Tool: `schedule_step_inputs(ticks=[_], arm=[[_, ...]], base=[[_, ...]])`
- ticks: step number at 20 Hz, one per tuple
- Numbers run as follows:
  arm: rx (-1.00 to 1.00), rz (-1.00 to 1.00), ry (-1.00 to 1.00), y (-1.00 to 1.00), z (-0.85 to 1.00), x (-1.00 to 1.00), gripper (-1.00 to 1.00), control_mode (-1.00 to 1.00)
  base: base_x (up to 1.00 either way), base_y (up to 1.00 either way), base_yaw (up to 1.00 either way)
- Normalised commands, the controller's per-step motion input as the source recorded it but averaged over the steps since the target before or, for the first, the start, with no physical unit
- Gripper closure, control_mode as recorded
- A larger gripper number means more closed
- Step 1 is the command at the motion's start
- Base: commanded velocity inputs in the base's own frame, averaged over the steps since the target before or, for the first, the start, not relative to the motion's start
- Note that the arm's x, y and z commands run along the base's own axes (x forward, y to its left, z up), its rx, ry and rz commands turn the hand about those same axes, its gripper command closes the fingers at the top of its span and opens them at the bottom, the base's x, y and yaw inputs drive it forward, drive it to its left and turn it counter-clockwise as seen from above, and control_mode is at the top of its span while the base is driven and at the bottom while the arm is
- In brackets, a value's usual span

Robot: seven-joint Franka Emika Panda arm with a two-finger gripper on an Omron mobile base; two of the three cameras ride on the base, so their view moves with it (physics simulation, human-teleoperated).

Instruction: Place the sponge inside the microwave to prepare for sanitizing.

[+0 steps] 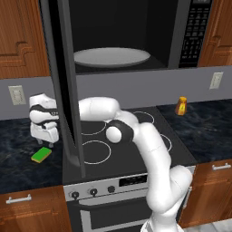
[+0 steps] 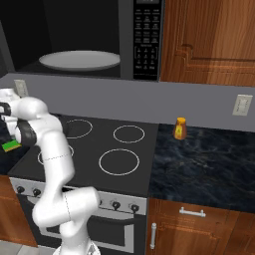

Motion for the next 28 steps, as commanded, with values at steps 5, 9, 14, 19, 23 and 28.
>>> schedule_step_inputs(ticks=[5, 9, 14, 19, 23, 28], arm=[[0.0, 0.01, 0.0, 0.1, -0.09, 0.23, -1.0, -1.0], [-0.01, 0.01, 0.0, 0.11, -0.03, 0.13, -1.0, -1.0], [-0.07, 0.04, 0.01, 0.09, -0.1, 0.12, -1.0, -1.0], [-0.1, 0.06, 0.0, 0.01, -0.15, 0.19, -1.0, -1.0], [-0.07, 0.06, 0.0, 0.08, -0.07, 0.04, -1.0, -1.0], [-0.01, 0.04, 0.0, 0.09, -0.05, 0.0, -1.0, -1.0]], base=[[0.0, 0.0, 0.0], [0.0, 0.0, 0.0], [0.0, 0.0, 0.0], [0.0, 0.0, 0.0], [0.0, 0.0, 0.0], [0.0, 0.0, 0.0]])
